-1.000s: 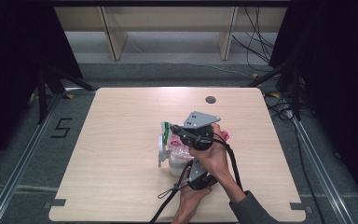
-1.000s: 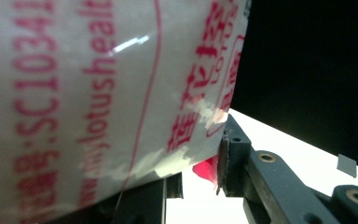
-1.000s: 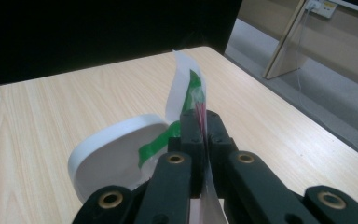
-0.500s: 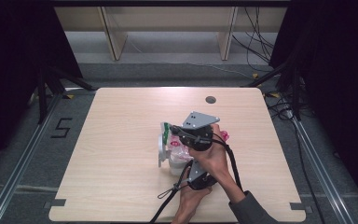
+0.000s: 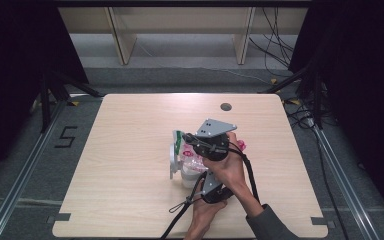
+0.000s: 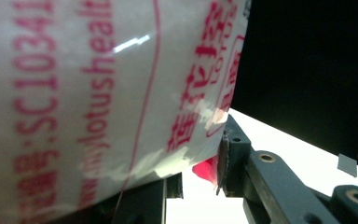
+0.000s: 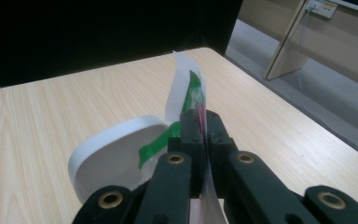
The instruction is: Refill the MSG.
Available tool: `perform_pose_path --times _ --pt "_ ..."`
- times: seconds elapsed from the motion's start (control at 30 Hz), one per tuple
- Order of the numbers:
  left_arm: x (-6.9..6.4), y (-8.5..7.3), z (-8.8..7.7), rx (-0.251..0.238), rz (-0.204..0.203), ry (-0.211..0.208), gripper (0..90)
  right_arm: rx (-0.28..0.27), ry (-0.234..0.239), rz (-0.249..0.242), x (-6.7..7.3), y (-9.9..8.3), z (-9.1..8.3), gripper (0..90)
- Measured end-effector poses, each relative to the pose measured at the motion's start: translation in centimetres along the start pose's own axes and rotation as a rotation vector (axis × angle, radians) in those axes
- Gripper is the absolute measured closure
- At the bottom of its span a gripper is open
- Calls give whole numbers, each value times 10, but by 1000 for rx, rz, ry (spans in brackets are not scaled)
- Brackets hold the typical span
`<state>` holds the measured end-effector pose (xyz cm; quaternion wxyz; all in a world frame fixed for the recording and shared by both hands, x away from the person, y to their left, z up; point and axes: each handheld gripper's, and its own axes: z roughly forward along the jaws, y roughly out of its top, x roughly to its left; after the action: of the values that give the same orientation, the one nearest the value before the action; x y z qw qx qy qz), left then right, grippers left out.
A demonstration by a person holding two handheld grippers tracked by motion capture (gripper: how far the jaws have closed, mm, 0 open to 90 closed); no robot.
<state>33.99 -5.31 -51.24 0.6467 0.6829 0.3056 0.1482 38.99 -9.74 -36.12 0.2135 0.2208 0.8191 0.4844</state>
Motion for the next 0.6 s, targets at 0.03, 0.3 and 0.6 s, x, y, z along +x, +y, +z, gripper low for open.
perform_pose_path --times 0.03,0.3,0.6 --pt "0 0 0 -2 -2 0 745 6 8 -5 0 1 -1 897" --pt "-5 0 4 -56 -58 -11 745 -2 8 -4 0 1 -1 897" --pt "-5 0 4 -60 -57 -12 746 8 9 15 0 1 0 898"
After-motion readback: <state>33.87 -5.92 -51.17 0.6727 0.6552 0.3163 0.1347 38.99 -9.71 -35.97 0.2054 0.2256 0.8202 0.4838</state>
